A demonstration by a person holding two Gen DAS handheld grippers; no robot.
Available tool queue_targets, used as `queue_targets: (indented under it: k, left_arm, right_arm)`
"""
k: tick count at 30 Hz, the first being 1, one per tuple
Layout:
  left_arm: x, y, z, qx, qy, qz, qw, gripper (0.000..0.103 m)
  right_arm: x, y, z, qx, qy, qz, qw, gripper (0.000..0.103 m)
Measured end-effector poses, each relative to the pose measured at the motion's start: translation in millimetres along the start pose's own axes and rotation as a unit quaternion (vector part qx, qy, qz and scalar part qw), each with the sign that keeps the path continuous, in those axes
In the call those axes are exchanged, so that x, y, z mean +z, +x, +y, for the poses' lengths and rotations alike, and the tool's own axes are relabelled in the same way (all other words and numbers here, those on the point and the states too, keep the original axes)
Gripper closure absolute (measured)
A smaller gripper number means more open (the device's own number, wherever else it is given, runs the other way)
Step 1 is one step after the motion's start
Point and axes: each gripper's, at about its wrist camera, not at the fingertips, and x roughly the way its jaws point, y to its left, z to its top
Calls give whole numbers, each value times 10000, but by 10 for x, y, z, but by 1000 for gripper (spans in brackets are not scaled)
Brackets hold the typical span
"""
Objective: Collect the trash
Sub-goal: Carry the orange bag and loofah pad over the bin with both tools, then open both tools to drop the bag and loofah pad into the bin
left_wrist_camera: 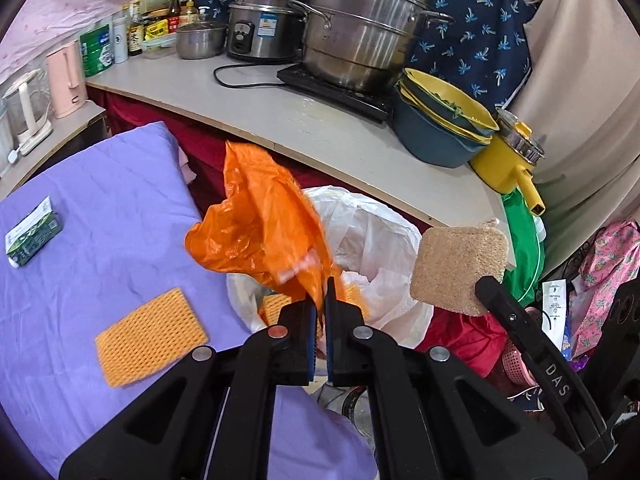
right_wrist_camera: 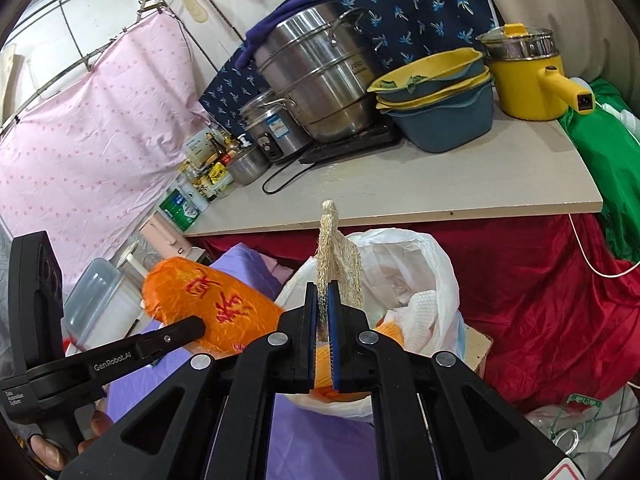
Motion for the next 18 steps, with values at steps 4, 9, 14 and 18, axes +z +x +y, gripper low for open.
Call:
queue_targets:
  k: [4,9,14,18]
  left_arm:
    - [71,198,-41,14,35,18,10000,100]
    - [191,373,46,-6,-138,18,9999,90]
    - [258,337,247,168,-419,-184,9988,55]
    - [266,300,401,331,-529,-234,9978,54]
  right_arm:
    - [10,172,-83,-17,61,113,9999,97]
    - [18,381,-93,-27,57,265,9996,97]
    - [13,577,-25,-12,-29,417,9991,91]
    - [-3,631,14,19,-17,446,9990,81]
